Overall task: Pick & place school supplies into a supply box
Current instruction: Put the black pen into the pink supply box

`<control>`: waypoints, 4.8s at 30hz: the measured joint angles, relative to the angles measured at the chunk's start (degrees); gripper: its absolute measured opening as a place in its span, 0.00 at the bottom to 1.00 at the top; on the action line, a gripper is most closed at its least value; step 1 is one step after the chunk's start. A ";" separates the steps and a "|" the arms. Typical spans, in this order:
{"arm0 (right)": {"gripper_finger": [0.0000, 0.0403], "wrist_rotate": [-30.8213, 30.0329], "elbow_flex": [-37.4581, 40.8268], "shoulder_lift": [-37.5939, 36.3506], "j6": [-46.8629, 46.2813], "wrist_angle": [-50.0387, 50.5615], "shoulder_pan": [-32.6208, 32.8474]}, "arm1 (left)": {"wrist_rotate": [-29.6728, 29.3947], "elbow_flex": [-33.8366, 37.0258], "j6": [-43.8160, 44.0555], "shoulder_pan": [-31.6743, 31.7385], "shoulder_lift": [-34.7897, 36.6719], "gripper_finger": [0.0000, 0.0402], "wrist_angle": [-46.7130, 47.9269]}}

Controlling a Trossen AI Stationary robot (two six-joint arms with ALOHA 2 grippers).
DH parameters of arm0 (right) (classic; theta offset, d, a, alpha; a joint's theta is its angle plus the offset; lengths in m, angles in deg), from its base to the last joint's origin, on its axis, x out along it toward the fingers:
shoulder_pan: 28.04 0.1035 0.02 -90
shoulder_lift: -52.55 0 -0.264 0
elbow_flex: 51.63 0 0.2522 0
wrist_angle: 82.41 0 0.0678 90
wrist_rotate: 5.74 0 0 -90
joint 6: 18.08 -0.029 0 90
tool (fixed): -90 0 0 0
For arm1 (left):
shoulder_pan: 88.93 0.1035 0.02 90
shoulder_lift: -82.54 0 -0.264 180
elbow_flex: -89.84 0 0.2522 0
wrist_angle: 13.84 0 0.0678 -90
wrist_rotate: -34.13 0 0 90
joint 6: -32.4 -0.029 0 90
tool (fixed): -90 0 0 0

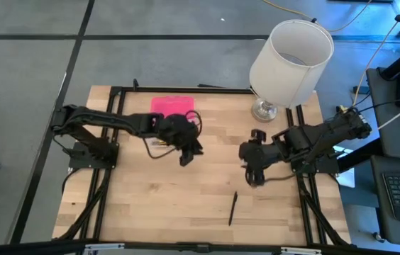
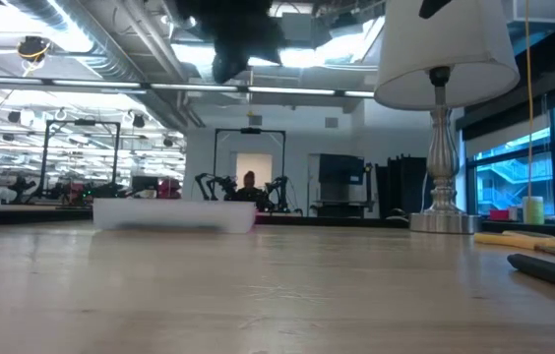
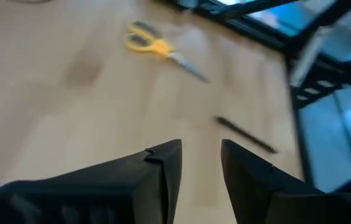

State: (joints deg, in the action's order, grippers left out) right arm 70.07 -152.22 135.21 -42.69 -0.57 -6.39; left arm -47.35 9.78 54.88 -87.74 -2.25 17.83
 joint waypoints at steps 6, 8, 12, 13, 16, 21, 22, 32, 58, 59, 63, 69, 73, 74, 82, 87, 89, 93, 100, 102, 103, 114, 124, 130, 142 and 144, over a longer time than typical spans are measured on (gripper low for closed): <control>0.57 5.58 0.00 4.79 8.52 -0.04 3.44 | -2.11 0.04 4.08 -6.40 -0.70 0.27 -1.79; 0.57 6.28 0.00 6.70 10.19 0.69 4.37 | -4.32 0.04 7.65 -8.47 -0.70 0.27 -2.75; 0.57 6.40 0.02 9.06 11.64 3.03 6.48 | -7.49 0.04 14.75 -12.35 -1.82 0.26 -7.83; 0.57 6.44 0.02 9.42 11.63 4.09 6.91 | -7.54 0.04 15.32 -13.43 -2.41 0.26 -9.49; 0.57 6.46 0.02 9.70 11.71 5.51 8.05 | -7.63 0.02 15.78 -16.02 -5.53 0.26 -17.69; 0.57 6.38 0.02 10.04 15.70 1.21 10.78 | -7.58 0.04 15.79 -18.46 -9.74 0.27 -28.78; 0.57 6.40 0.02 10.47 16.90 0.31 11.22 | -7.61 0.04 15.78 -18.64 -10.34 0.27 -30.40; 0.56 8.58 0.02 20.52 29.46 -4.29 12.84 | -11.92 0.04 17.37 -20.23 -12.92 0.26 -34.42; 0.44 6.24 0.00 38.10 44.99 -8.75 12.98 | -15.29 0.04 29.46 -25.59 -10.71 0.22 -10.38; 0.44 5.67 0.00 38.39 45.03 -8.65 12.94 | -15.52 0.04 29.43 -25.62 -10.71 0.22 -10.40; 0.44 5.00 -0.10 39.69 44.34 -8.17 12.28 | -16.37 0.04 29.37 -25.61 -10.71 0.22 -10.38; 0.42 5.20 -0.28 41.02 44.33 -7.81 11.42 | -16.44 0.04 29.33 -25.59 -10.71 0.22 -10.36; 0.35 6.09 -0.20 41.13 44.29 -7.90 11.11 | -16.44 0.04 29.31 -25.59 -10.71 0.22 -10.35; 0.33 6.86 -0.18 41.17 44.27 -7.90 11.05 | -16.44 0.04 29.31 -25.59 -10.71 0.22 -10.35; 0.14 9.80 -0.11 41.22 42.82 -8.03 10.88 | -16.44 0.04 29.31 -25.63 -10.69 0.22 -10.35; 0.12 9.71 -0.07 41.22 42.67 -8.00 10.86 | -16.41 0.04 29.31 -25.63 -10.69 0.22 -10.35; 0.13 9.71 -0.08 41.22 42.39 -7.72 10.86 | -16.41 0.04 29.31 -25.63 -10.69 0.22 -10.35; 0.14 9.74 -0.09 40.82 40.16 -7.07 10.86 | -16.39 0.04 28.83 -25.63 -10.67 0.22 -10.37; 0.13 9.70 0.33 38.67 39.74 -7.20 10.82 | -15.81 0.04 27.57 -25.48 -10.62 0.22 -10.38; 0.13 9.63 0.32 37.59 39.55 -6.66 10.82 | -14.73 0.04 27.31 -25.34 -10.57 0.22 -10.37; 0.13 9.59 0.28 37.04 39.28 -6.27 10.82 | -13.95 0.04 27.30 -25.24 -10.42 0.22 -10.26; 0.13 9.35 0.20 27.33 32.78 1.51 10.30 | -16.07 0.04 19.21 -25.08 -1.85 0.22 -9.95; 0.13 3.87 0.09 7.71 17.47 -2.51 8.17 | -32.94 0.04 -3.65 -24.95 5.53 0.22 -15.52; 0.13 -5.19 0.00 -0.97 14.62 -16.09 7.58 | -32.78 0.04 -13.85 -23.67 3.69 0.22 -25.59; 0.13 -6.80 -0.02 -1.98 21.66 -31.41 7.22 | -20.53 0.04 -14.51 -19.66 1.73 0.42 -31.93; 0.13 -6.78 -0.02 -1.51 21.26 -31.57 6.97 | -20.81 0.04 -15.76 -19.51 1.72 0.45 -33.39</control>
State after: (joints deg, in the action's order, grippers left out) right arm 63.29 -152.24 133.69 -21.43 -32.14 0.58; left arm -68.16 9.82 39.13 -107.25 -0.53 -15.56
